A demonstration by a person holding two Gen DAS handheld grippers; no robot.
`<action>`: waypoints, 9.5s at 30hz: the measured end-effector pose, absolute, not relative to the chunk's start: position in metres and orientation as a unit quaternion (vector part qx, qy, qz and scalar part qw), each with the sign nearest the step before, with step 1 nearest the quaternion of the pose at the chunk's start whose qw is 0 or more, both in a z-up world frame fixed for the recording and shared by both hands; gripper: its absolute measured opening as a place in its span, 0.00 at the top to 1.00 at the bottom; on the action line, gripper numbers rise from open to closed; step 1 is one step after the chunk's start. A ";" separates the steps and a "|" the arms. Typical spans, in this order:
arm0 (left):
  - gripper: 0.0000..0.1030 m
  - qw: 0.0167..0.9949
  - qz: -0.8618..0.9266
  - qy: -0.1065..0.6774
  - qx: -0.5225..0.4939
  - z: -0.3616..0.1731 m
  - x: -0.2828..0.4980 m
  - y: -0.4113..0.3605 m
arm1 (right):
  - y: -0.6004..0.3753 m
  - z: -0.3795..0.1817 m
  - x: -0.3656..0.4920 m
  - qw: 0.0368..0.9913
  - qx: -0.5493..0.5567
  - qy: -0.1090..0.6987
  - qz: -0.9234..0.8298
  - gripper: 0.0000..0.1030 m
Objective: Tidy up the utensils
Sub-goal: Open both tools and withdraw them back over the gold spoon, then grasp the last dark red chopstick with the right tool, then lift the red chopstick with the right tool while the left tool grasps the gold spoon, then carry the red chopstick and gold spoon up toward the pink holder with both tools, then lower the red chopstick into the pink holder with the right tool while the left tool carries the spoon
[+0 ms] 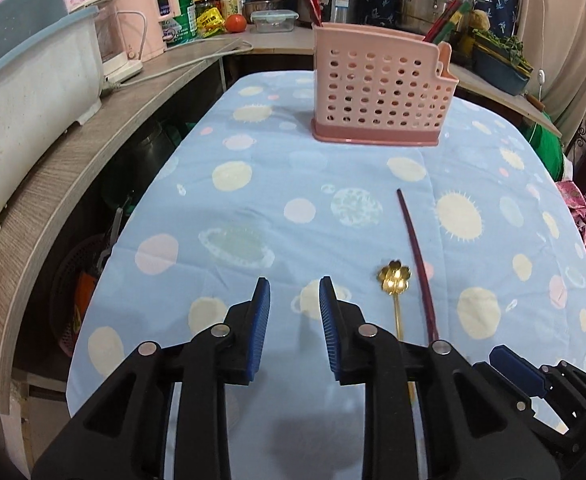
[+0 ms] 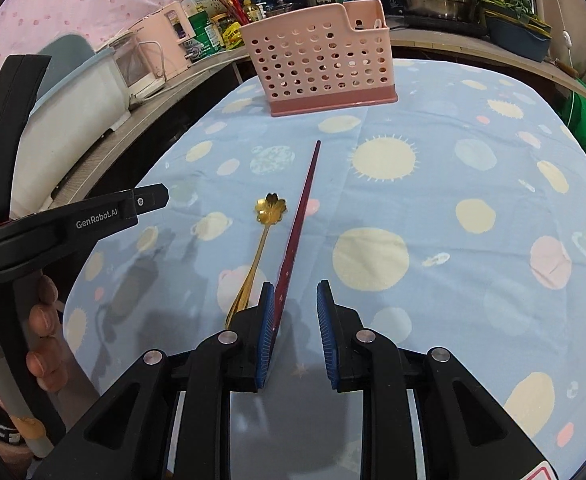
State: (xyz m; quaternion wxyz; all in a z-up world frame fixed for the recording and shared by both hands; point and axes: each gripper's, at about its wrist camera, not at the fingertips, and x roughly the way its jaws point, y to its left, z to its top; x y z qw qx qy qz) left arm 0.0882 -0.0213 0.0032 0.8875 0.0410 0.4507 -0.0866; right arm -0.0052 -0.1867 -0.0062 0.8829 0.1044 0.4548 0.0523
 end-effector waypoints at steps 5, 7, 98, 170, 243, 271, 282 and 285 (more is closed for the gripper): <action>0.76 0.883 -0.085 0.460 0.044 -0.005 0.083 -0.018 | -0.180 -0.016 -0.011 0.877 0.106 0.465 0.058 0.78; 0.75 0.882 -0.083 0.462 0.044 -0.007 0.082 -0.016 | -0.176 -0.020 -0.012 0.875 0.103 0.468 0.062 0.78; 0.91 0.851 -0.167 0.498 0.019 -0.004 0.056 -0.054 | -0.225 0.007 -0.019 0.887 0.155 0.434 0.018 0.93; 0.90 0.890 -0.174 0.421 -0.010 0.060 0.077 -0.023 | -0.248 0.089 -0.016 0.919 0.198 0.340 0.035 0.93; 0.91 0.887 -0.112 0.447 0.013 0.046 0.195 -0.020 | -0.246 -0.015 0.219 0.873 0.112 0.472 0.045 0.74; 0.99 0.890 -0.128 0.438 -0.010 0.062 0.184 -0.018 | -0.280 0.071 0.139 0.913 0.165 0.373 0.015 0.93; 0.99 0.892 -0.130 0.433 -0.028 0.078 0.169 -0.001 | -0.286 0.128 0.099 0.932 0.187 0.310 0.025 0.93; 0.99 0.895 -0.138 0.424 -0.028 0.090 0.168 -0.002 | -0.285 0.150 0.100 0.940 0.182 0.286 0.029 0.93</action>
